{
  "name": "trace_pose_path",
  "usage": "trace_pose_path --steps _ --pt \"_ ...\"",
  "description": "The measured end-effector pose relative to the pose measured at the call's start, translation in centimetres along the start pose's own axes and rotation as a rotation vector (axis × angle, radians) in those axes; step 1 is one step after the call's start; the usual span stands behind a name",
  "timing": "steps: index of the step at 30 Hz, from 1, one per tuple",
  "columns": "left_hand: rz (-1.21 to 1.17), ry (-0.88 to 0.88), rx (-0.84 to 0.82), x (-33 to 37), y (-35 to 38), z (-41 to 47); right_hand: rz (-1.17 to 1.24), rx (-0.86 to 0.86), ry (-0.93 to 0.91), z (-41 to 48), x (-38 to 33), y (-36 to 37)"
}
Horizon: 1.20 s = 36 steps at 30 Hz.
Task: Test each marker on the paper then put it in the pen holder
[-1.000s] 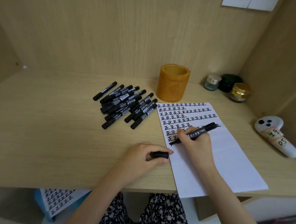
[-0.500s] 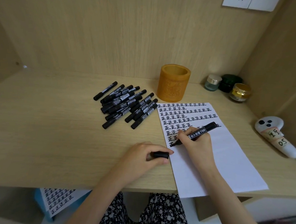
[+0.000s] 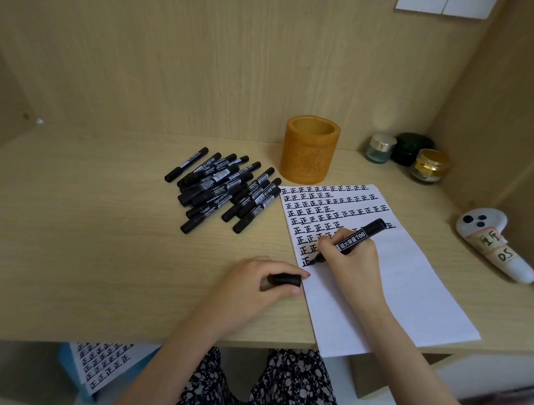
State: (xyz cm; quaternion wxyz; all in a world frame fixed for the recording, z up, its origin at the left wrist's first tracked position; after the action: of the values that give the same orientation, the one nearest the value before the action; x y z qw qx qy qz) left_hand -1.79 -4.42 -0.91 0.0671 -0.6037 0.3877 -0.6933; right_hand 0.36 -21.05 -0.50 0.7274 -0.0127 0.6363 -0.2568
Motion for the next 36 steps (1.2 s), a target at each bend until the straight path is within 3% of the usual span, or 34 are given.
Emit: trace_pose_path --steps 16,21,31,36 --pt "-0.016 0.008 0.001 0.2 -0.1 -0.1 0.01 0.05 -0.002 0.1 0.2 -0.5" --pt "-0.07 0.024 0.012 0.2 -0.1 -0.2 0.277 0.095 0.002 0.0 -0.1 -1.4" --pt "-0.349 -0.049 0.239 -1.2 -1.6 0.3 0.543 -0.043 0.083 -0.9 -1.2 -0.7" --pt "-0.412 -0.085 0.282 -1.8 -1.6 0.5 0.523 -0.054 0.097 -1.1 -1.6 0.2"
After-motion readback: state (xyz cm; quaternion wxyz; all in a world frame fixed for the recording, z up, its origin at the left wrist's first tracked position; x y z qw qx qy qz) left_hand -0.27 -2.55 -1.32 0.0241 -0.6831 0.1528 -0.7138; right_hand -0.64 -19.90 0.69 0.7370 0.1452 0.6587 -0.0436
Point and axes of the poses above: each hand's wrist, its own z-axis towards the middle knuckle, its own y-axis out of the palm, x = y × z, the point moved 6 cm from there along z, towards the middle knuckle, and after that the axes turned 2 degrees about -y, right-handed, at the moved point
